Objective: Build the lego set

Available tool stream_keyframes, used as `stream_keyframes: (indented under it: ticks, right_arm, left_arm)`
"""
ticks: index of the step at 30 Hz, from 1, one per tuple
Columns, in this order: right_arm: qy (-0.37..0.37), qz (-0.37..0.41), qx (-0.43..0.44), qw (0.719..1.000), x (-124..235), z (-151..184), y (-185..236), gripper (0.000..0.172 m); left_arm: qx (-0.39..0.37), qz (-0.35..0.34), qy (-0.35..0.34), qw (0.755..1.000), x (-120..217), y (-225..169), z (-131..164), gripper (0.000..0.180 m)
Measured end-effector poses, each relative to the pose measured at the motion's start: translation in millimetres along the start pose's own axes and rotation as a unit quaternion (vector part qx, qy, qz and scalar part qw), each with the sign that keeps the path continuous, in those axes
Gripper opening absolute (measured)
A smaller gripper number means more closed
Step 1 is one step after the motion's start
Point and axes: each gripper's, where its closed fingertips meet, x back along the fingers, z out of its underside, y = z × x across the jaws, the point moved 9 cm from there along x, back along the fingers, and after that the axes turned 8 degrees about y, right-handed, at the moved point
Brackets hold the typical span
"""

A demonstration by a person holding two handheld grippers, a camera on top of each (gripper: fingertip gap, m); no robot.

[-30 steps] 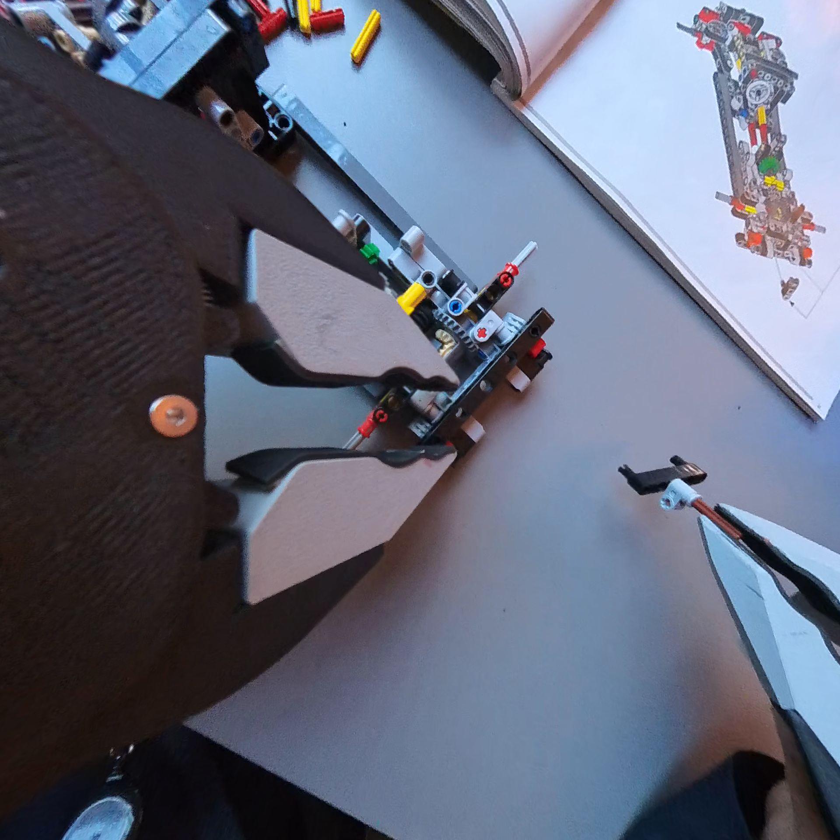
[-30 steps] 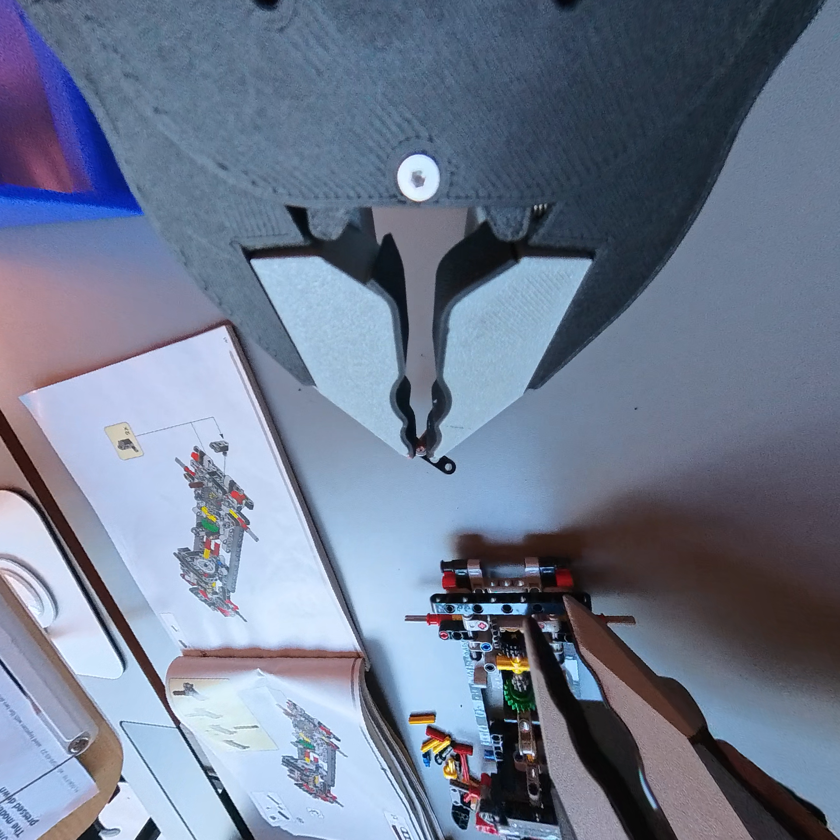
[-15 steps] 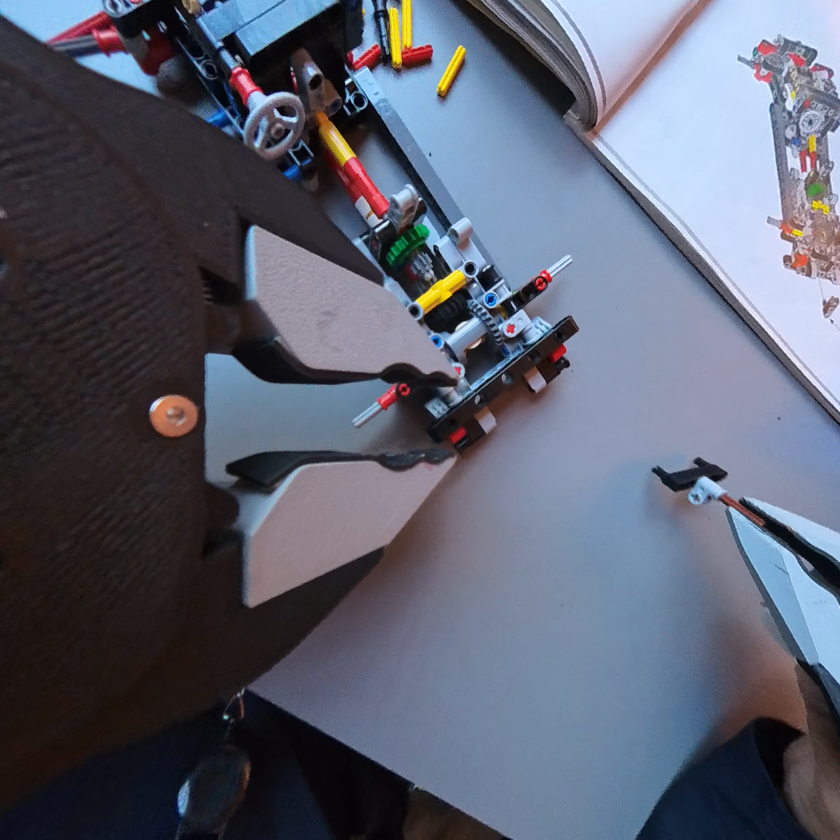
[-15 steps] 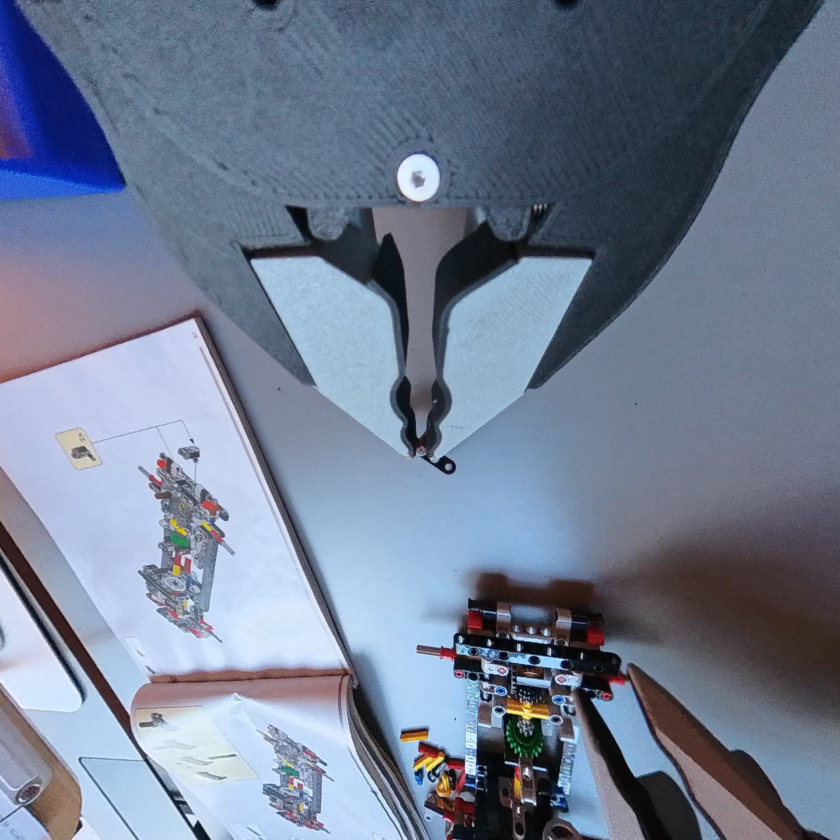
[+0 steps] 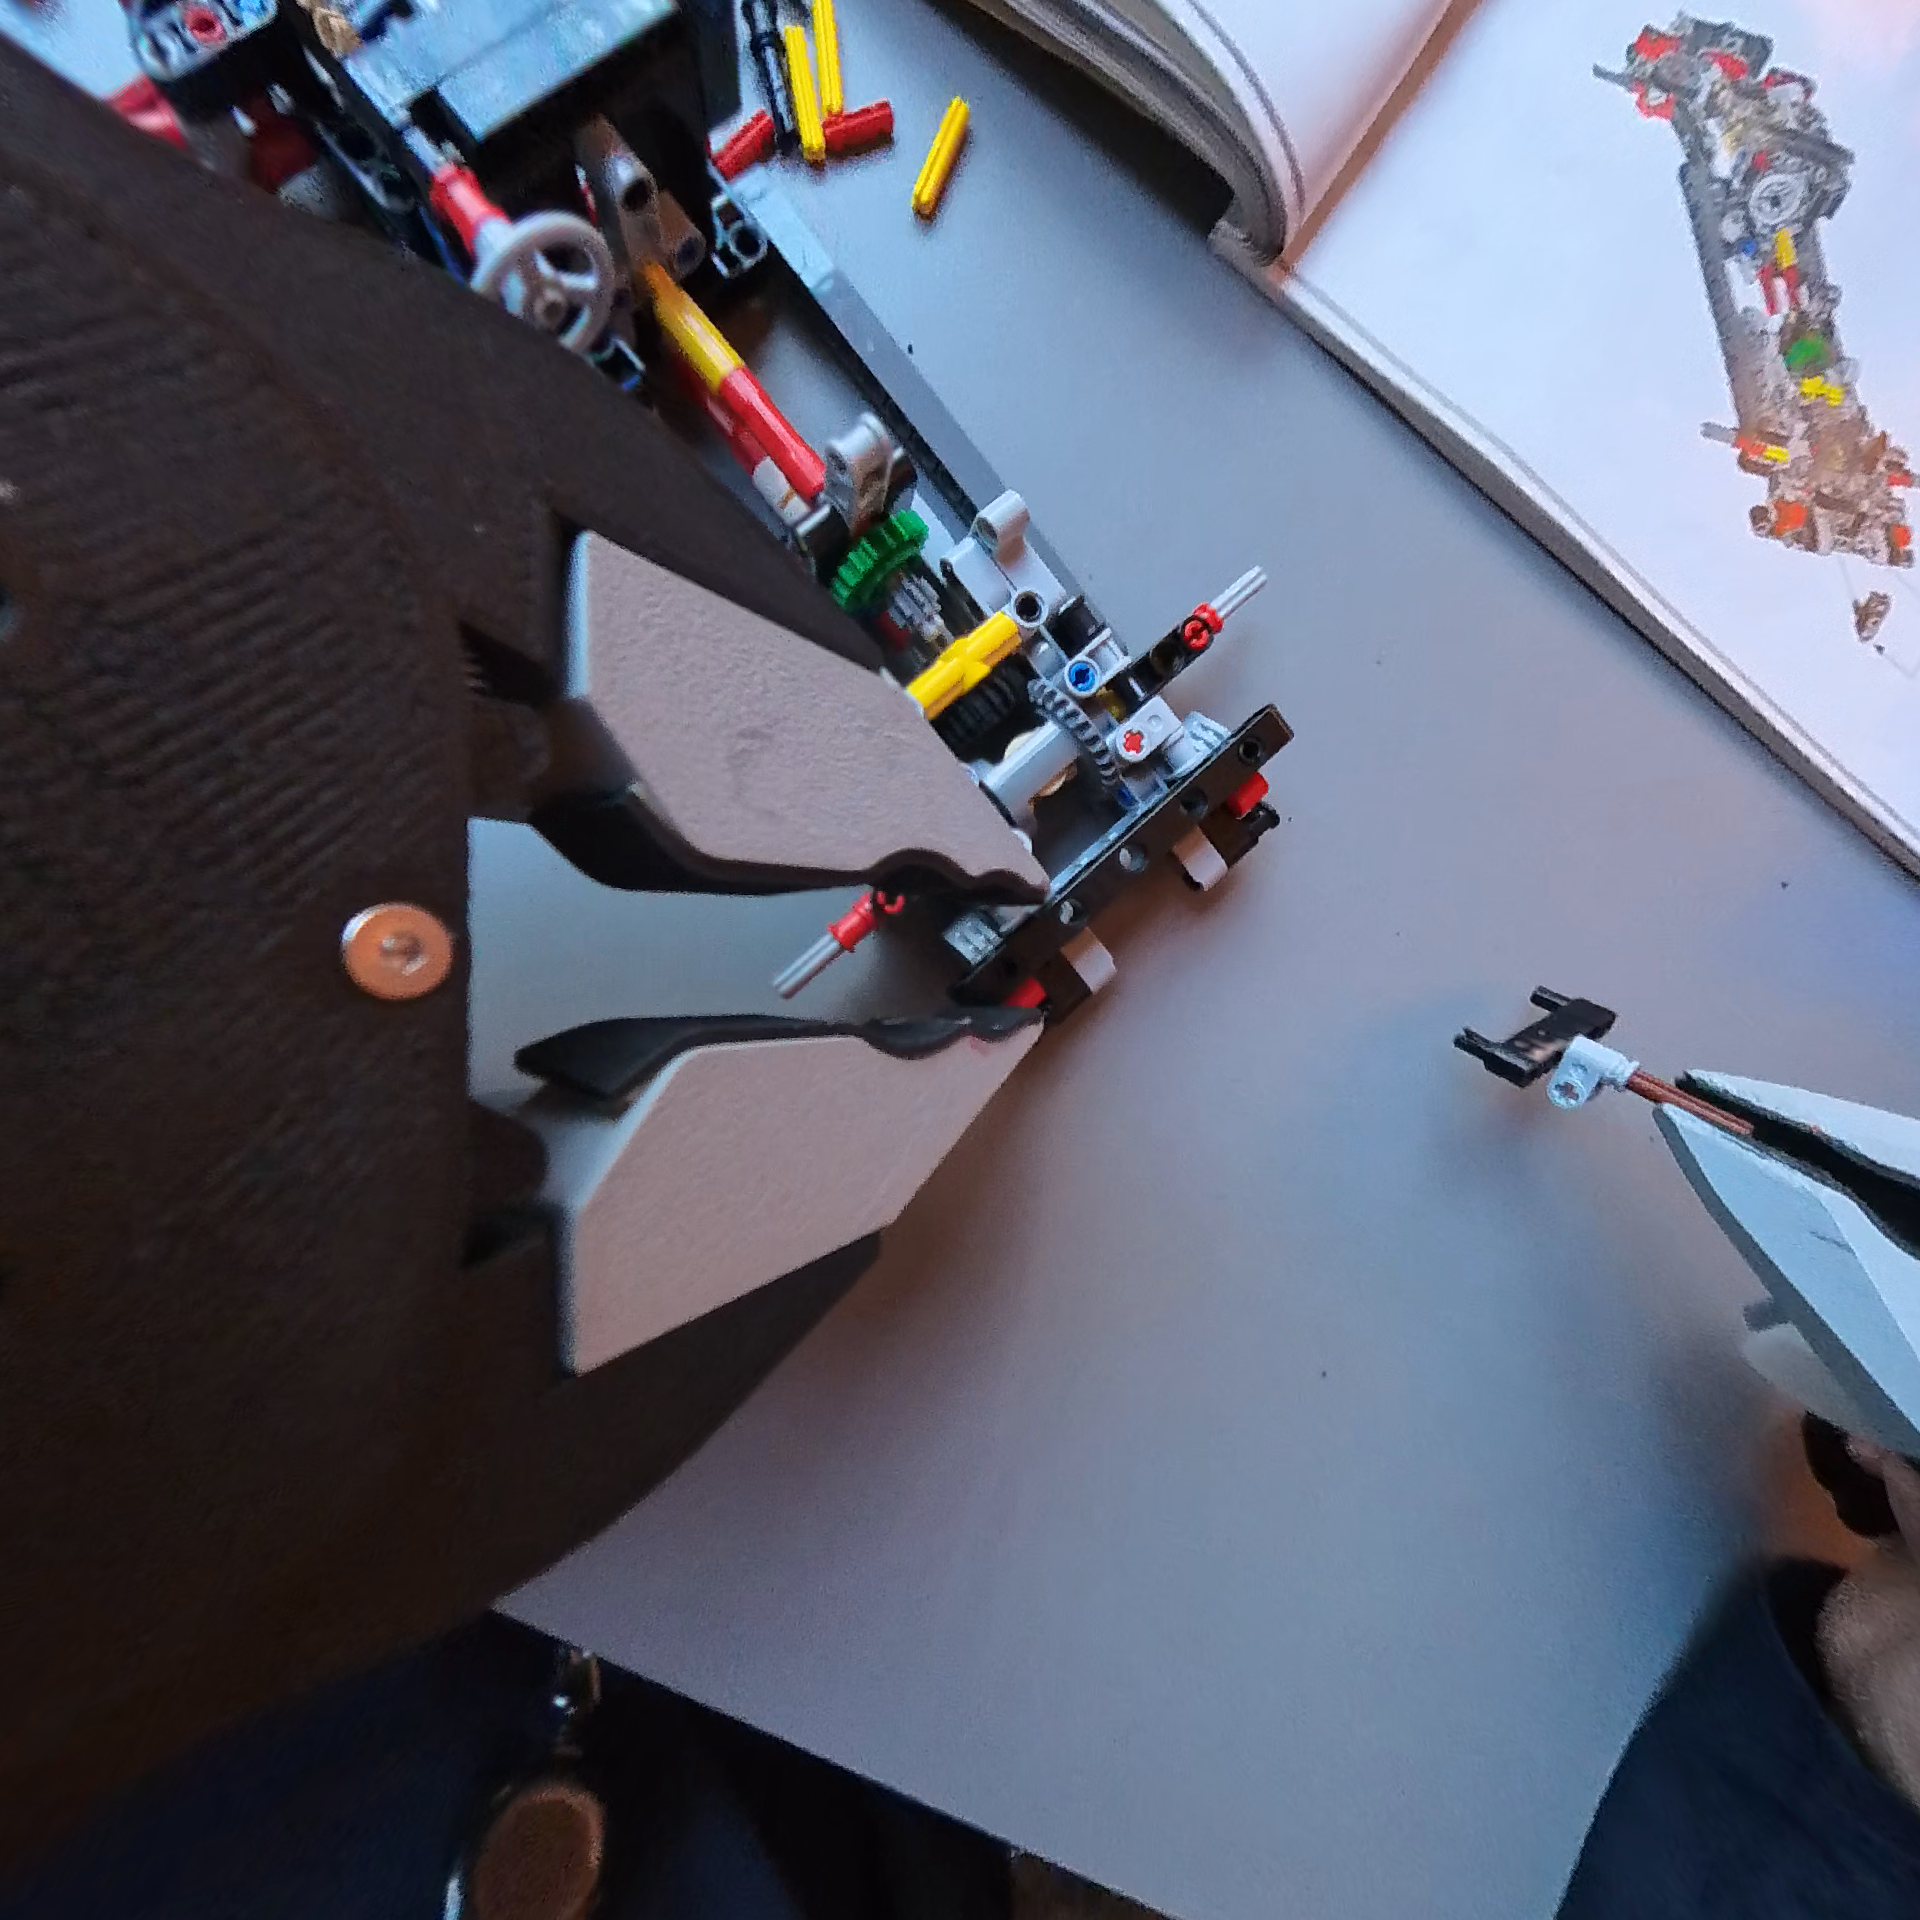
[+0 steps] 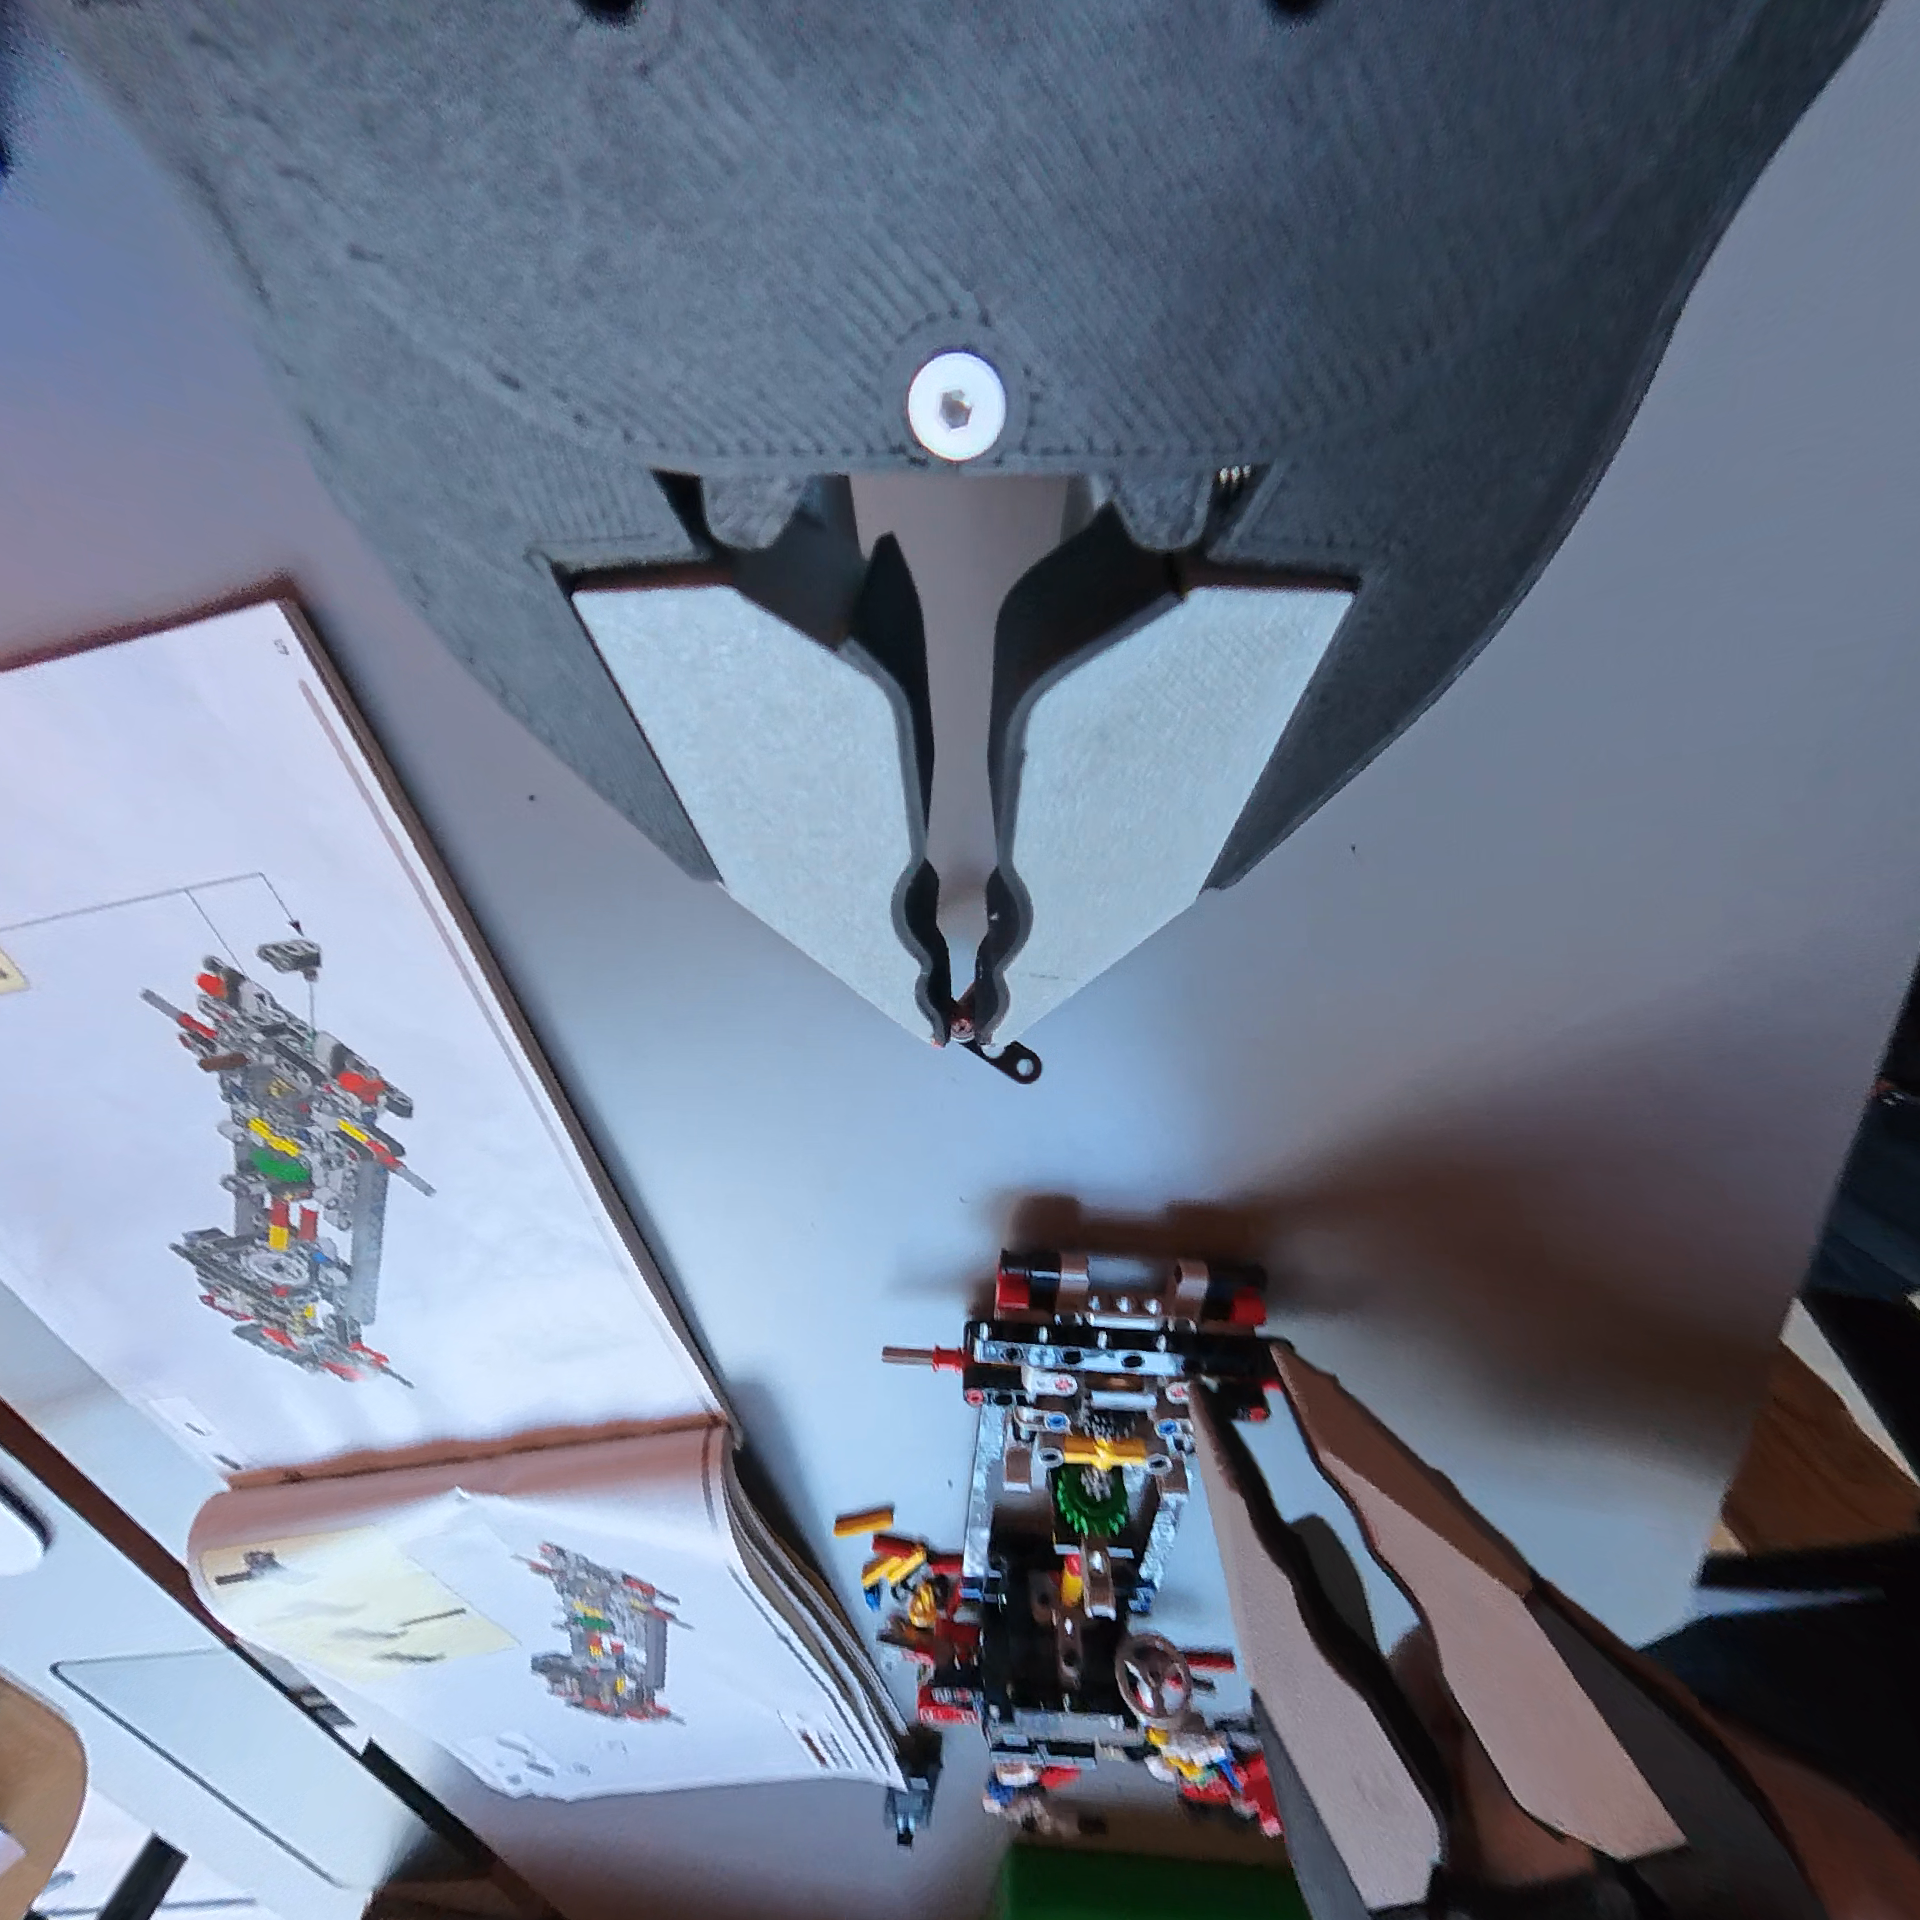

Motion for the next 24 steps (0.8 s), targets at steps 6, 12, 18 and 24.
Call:
stream_keyframes:
  ticks: [6, 12, 18, 24]
  right_arm:
    - [-0.043, 0.022, -0.008, 0.999, 2.5, -2.6, -5.9, 0.001]
    - [-0.147, -0.021, -0.033, 0.988, 13.1, -8.6, -14.3, 0.001]
    - [-0.255, -0.117, -0.078, 0.957, 15.6, -18.5, -18.5, 0.000]
    - [-0.325, -0.188, -0.129, 0.918, 3.0, -32.3, -21.0, 0.001]
  left_arm:
    - [-0.041, -0.020, -0.023, 0.999, 22.6, 26.9, -2.5, 0.021]
    - [-0.064, -0.042, -0.055, 0.996, 29.1, 72.2, -4.6, 0.020]
    - [-0.081, 0.044, -0.089, 0.992, 11.4, 71.5, -21.7, 0.019]
    - [-0.162, 0.038, -0.164, 0.972, 10.5, 42.8, -55.0, 0.022]
